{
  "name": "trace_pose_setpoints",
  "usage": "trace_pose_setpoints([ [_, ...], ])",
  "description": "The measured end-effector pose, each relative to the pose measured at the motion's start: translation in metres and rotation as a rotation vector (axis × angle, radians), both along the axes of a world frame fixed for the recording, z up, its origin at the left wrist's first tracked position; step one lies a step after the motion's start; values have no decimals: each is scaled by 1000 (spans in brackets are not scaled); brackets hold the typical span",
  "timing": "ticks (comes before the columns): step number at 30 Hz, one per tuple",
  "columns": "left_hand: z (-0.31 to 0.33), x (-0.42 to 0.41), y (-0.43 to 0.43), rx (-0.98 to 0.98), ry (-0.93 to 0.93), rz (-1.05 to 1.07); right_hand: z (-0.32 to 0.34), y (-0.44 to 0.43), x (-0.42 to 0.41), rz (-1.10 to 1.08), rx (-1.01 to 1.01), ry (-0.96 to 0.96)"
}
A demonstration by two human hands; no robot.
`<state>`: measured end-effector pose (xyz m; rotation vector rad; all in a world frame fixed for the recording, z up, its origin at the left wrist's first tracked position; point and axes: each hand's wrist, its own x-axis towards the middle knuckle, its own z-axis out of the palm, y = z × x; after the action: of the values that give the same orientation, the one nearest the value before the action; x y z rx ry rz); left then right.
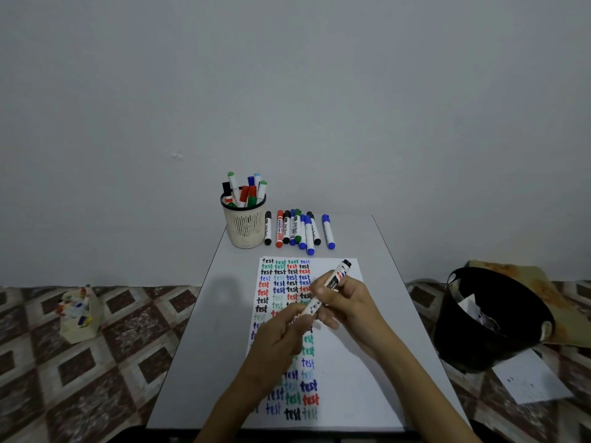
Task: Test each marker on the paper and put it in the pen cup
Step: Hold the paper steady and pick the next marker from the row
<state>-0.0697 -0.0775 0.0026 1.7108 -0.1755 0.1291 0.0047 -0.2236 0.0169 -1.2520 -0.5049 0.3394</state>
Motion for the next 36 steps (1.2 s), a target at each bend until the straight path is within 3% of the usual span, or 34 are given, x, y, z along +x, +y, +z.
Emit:
trace_pose_setpoints([
  [5, -2, 9, 15, 150, -106, 48, 11, -5, 17, -20, -43, -82],
  [11, -29, 36, 64, 558, -218, 224, 14, -22, 75, -355, 283, 156],
  [16, -51, 40, 74, 887, -237, 237, -4, -8, 112, -337, 119, 156],
  [24, -58, 40, 74, 902, -219, 253, -23, 21, 144, -327, 7, 173],
  [33, -62, 44, 76, 856, -233, 257, -36, 38, 166, -495, -335, -9],
  [36, -64, 45, 77, 865, -244, 259, -39, 38, 168, -490, -362, -61],
])
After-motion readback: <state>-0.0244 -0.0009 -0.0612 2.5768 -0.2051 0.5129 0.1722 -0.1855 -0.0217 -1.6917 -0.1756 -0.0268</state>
